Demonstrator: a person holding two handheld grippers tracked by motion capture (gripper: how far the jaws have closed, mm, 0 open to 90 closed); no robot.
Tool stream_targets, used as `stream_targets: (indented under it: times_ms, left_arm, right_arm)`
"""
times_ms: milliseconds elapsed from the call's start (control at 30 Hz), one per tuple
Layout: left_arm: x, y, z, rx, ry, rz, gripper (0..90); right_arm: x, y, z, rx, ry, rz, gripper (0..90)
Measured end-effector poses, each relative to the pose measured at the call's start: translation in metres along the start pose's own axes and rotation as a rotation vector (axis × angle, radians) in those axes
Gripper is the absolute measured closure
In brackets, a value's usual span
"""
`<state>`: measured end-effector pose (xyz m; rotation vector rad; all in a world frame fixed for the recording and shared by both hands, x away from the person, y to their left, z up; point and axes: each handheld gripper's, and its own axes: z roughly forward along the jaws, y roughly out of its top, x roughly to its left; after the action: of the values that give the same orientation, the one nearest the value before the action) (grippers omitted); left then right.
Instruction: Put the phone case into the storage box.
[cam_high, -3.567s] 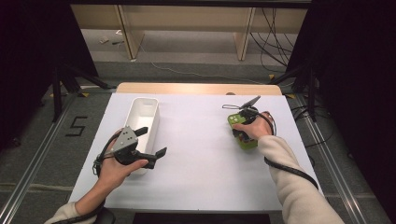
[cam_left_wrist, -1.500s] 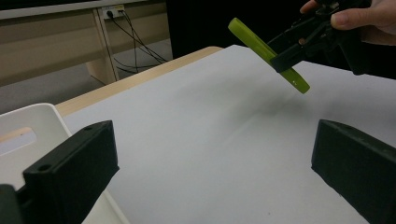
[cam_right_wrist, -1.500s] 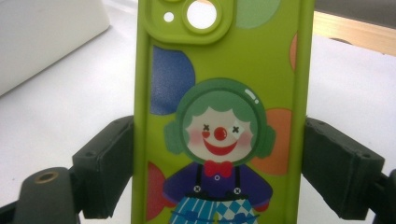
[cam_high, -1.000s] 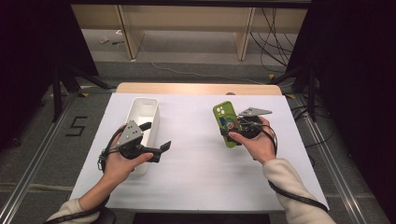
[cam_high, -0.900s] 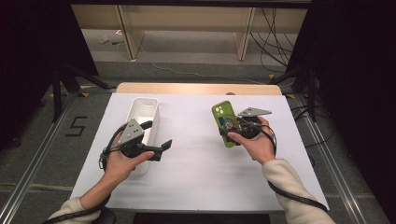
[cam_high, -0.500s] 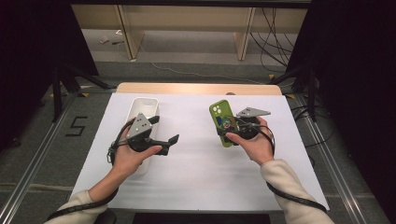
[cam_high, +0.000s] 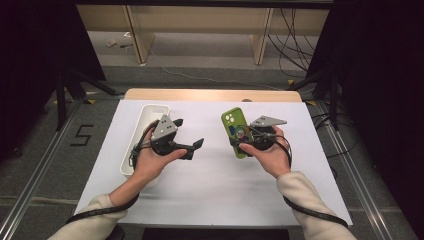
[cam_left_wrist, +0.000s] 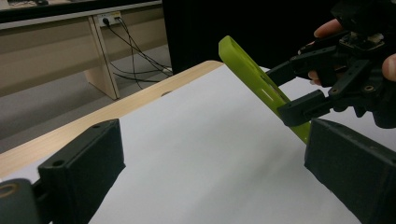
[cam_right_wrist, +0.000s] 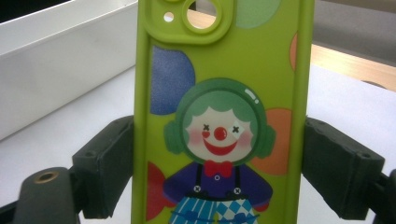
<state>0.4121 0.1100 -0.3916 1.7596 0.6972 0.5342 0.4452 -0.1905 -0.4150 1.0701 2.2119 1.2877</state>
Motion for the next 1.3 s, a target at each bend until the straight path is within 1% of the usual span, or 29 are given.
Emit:
stream_targets:
  times_ms: [267,467,667,767,933,1000,1100,1133,1167,1300]
  left_arm:
    - [-0.001,0.003,0.008,0.000,-0.006,-0.007,4.9]
    - [-0.001,0.007,0.014,0.000,-0.010,-0.023,6.5]
    - [-0.004,0.011,0.023,-0.007,-0.025,-0.038,9.0]
    - [-0.008,0.014,0.030,0.000,-0.040,-0.036,10.0]
    - [-0.011,0.016,0.037,0.004,-0.052,-0.038,11.5]
    - [-0.011,0.017,0.040,0.005,-0.060,-0.042,12.4]
    - [-0.011,0.018,0.046,0.006,-0.059,-0.050,14.5]
    - [-0.012,0.019,0.047,0.008,-0.058,-0.058,15.1]
    - [-0.011,0.019,0.049,0.011,-0.059,-0.056,15.2]
    - [-0.011,0.020,0.055,0.015,-0.065,-0.078,16.1]
  right_arm:
    - [0.003,0.000,0.001,-0.007,0.007,-0.004,17.0]
    - [0.005,0.000,0.002,-0.015,0.012,-0.008,17.0]
    - [0.009,-0.001,0.004,-0.021,0.017,-0.011,17.0]
    - [0.010,-0.001,0.005,-0.024,0.018,-0.014,17.0]
    - [0.011,-0.001,0.006,-0.027,0.017,-0.018,17.0]
    - [0.012,-0.001,0.006,-0.027,0.019,-0.019,17.0]
    - [0.013,-0.001,0.006,-0.031,0.021,-0.021,17.0]
    - [0.013,-0.001,0.006,-0.032,0.022,-0.020,16.9]
    - [0.014,-0.001,0.006,-0.035,0.022,-0.020,17.0]
    - [0.015,-0.001,0.007,-0.034,0.023,-0.022,17.0]
